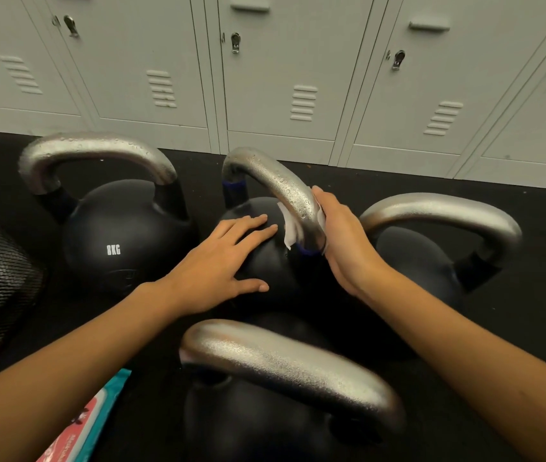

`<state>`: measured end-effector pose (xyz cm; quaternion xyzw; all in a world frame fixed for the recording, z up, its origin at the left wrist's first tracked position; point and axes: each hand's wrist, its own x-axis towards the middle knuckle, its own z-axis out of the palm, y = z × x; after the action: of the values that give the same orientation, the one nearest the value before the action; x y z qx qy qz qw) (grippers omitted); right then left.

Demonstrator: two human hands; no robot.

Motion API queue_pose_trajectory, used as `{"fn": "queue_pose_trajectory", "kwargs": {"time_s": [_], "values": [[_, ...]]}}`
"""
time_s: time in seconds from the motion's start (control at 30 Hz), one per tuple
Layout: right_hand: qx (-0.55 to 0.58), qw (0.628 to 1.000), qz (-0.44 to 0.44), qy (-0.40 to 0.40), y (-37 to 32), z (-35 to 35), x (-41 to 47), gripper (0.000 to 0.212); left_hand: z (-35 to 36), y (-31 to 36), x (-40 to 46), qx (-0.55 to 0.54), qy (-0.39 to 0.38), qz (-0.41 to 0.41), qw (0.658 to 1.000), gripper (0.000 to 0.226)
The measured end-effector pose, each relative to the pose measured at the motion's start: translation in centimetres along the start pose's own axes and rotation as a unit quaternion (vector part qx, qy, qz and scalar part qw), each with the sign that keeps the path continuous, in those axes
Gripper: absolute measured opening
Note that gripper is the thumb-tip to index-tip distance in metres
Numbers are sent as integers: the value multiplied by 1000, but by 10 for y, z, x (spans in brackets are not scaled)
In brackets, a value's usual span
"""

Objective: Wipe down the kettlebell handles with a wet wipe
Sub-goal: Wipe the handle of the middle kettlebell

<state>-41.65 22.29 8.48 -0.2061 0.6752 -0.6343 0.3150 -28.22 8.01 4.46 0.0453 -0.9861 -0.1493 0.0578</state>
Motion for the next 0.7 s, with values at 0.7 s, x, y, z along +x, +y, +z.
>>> {"fn": "queue_pose_trajectory", "kwargs": {"time_s": [0.7], "values": [[25, 998, 1, -50, 20, -9, -1, 45, 1, -5, 2, -13, 21, 22, 999, 89]]}}
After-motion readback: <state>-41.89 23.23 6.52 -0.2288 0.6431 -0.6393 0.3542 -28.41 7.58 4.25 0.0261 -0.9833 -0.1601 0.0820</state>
